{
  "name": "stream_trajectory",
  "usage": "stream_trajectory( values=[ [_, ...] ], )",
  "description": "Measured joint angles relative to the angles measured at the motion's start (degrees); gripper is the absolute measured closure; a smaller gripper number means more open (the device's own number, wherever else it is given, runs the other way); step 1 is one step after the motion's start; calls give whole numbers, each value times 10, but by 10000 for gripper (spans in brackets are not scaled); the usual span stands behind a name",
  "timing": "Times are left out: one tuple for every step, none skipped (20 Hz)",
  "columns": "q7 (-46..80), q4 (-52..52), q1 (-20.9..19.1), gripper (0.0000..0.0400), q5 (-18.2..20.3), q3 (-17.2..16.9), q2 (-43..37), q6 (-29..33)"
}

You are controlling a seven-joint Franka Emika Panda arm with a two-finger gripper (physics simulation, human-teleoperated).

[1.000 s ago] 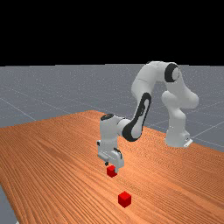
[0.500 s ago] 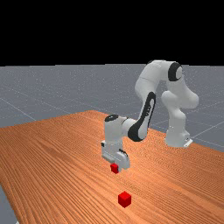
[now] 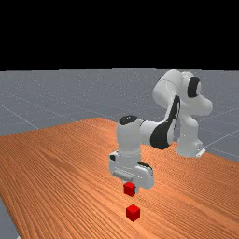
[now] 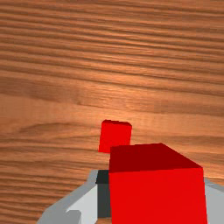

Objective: Stack all the cube

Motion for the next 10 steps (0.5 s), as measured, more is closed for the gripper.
stream_trajectory(
  values=[
    [3,10,5,206,-1,1,16,-1],
    [5,16,7,206,-2,2,28,-1],
    [6,21,8,206,-3,2,37,-1],
    [7,24,9,206,-3,2,42,-1],
    [7,27,10,206,-4,2,45,1],
    [8,32,11,206,-4,2,48,3],
    [8,43,11,206,-5,2,53,2],
    [8,52,12,206,-6,2,57,2],
    [9,58,13,206,-7,2,61,2],
    [9,61,13,206,-7,2,64,1]
  ],
)
